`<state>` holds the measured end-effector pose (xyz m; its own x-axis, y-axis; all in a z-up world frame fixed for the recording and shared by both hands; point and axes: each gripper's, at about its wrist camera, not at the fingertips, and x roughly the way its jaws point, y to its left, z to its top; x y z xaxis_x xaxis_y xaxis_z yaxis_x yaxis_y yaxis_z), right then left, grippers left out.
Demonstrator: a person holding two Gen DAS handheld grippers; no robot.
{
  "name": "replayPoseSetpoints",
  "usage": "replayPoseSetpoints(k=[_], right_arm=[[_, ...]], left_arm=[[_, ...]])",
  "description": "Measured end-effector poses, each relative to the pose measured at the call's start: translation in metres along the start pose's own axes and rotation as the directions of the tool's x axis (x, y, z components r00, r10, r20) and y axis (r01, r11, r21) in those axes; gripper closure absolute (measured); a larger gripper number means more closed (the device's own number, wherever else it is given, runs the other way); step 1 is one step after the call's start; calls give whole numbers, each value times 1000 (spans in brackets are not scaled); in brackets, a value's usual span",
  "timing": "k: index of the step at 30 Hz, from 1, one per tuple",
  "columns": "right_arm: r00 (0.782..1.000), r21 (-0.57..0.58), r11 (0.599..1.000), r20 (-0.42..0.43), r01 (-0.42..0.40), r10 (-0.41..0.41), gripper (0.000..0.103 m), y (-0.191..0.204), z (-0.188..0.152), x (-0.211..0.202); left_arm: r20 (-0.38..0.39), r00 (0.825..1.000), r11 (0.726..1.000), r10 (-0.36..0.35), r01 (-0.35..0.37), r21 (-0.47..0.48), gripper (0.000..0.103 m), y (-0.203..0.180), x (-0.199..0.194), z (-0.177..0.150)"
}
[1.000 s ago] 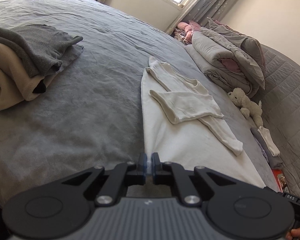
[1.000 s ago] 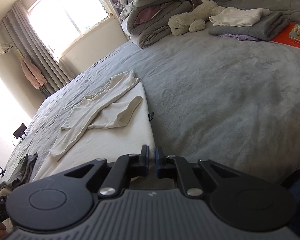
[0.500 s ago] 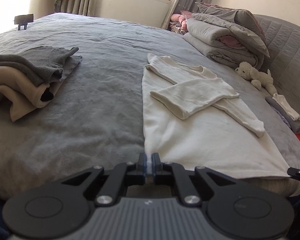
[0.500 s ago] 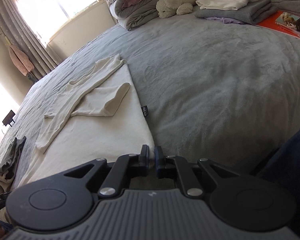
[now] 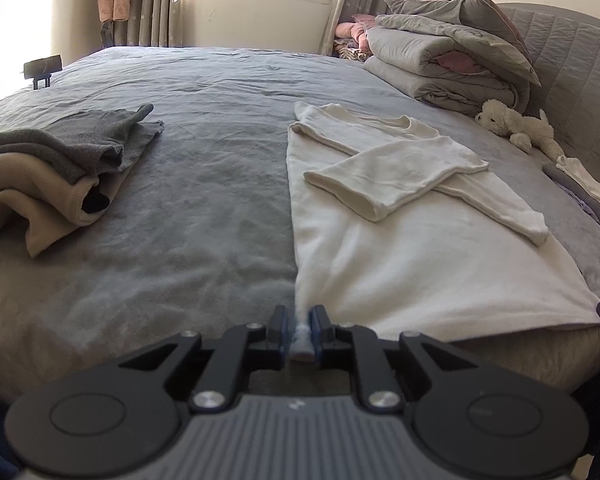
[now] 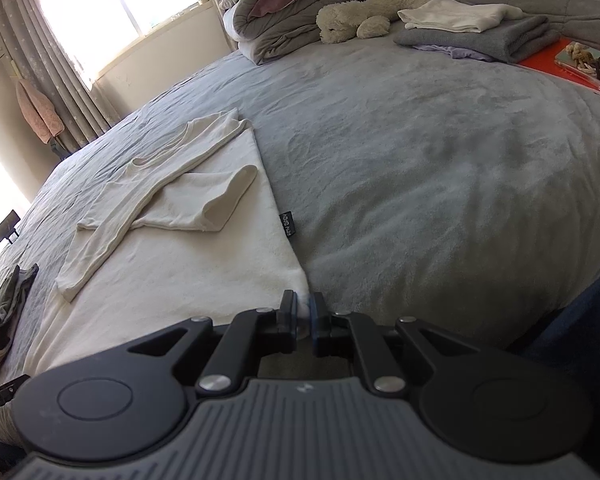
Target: Fold clothes
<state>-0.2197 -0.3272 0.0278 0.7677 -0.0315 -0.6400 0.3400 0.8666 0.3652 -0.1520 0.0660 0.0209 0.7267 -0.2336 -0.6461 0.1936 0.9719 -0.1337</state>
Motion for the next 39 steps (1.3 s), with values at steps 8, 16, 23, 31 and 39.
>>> replayPoseSetpoints(k=[8, 16, 23, 31, 39], right_arm=[[1000, -29, 999, 17, 14, -14, 95, 4, -2, 0], [1000, -29, 999, 17, 19, -18, 94, 5, -2, 2], [1000, -30, 999, 19, 21, -20, 94, 6, -3, 2], [999, -30, 999, 31, 22, -21, 94, 7, -3, 0], [999, -32, 999, 29, 17, -16, 86, 9, -3, 2]], left_arm=[[5, 1000, 1000, -1, 1, -1, 86, -1, -1, -1], [3, 1000, 1000, 1, -1, 4, 86, -2, -1, -1], [4, 1000, 1000, 4, -4, 13, 86, -4, -1, -1], [4, 1000, 1000, 4, -4, 17, 86, -4, -1, -1], [-4, 1000, 1000, -1, 1, 22, 84, -5, -1, -1]])
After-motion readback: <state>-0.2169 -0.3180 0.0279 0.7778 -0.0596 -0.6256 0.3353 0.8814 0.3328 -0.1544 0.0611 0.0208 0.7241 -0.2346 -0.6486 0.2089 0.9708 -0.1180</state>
